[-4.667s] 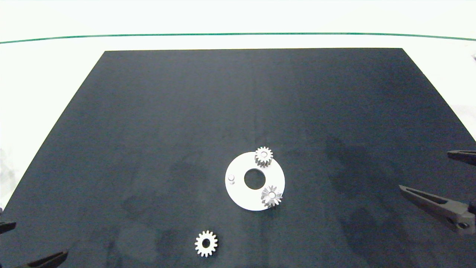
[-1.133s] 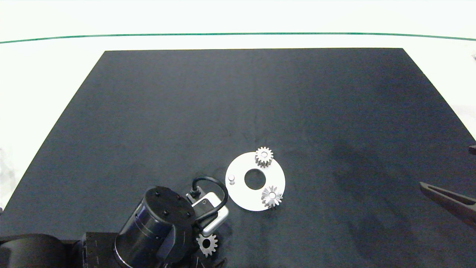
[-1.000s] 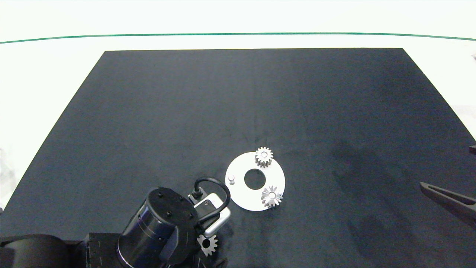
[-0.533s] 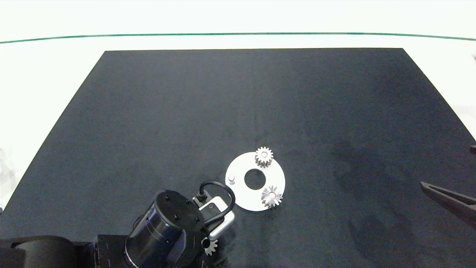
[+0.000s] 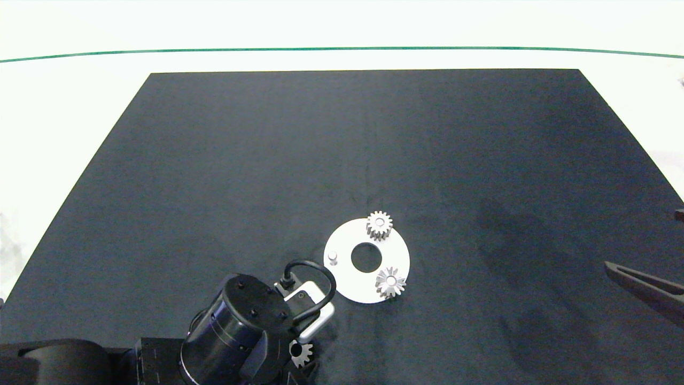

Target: Install three planetary gears onto the carrier pins

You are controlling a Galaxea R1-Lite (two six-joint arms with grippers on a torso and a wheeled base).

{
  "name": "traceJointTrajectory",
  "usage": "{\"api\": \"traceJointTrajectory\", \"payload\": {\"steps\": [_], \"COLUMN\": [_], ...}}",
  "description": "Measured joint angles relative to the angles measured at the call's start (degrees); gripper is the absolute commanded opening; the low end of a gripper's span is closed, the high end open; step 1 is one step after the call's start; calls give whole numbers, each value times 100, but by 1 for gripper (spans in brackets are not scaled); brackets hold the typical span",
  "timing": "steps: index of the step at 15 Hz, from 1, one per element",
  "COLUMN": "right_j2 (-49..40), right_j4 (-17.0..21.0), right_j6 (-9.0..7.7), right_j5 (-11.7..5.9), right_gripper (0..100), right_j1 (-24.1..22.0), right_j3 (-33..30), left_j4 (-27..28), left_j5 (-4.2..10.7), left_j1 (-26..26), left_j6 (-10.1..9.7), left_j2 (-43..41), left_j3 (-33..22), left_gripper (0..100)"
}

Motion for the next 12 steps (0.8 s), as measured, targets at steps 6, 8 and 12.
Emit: {"api": "traceJointTrajectory", "payload": {"steps": [6,8,12], "right_j2": [-4,-6,-6], "right_j4": [-7,-7,-9], "right_j6": [-2,0,1], "right_j5": [1,1,1], "right_gripper": [100,100,100], "right_j1": [0,0,-5], "right_j3": [-2,-7,-9], "left_j4": [-20,-15,68], "left_j5": [33,44,34], "left_j1": [-2,-9,27], "left_j6": [-15,-26,-41], "left_j2": [39,41,-85], "left_j3": [55,59,-313], "left_gripper": [32,27,22]}}
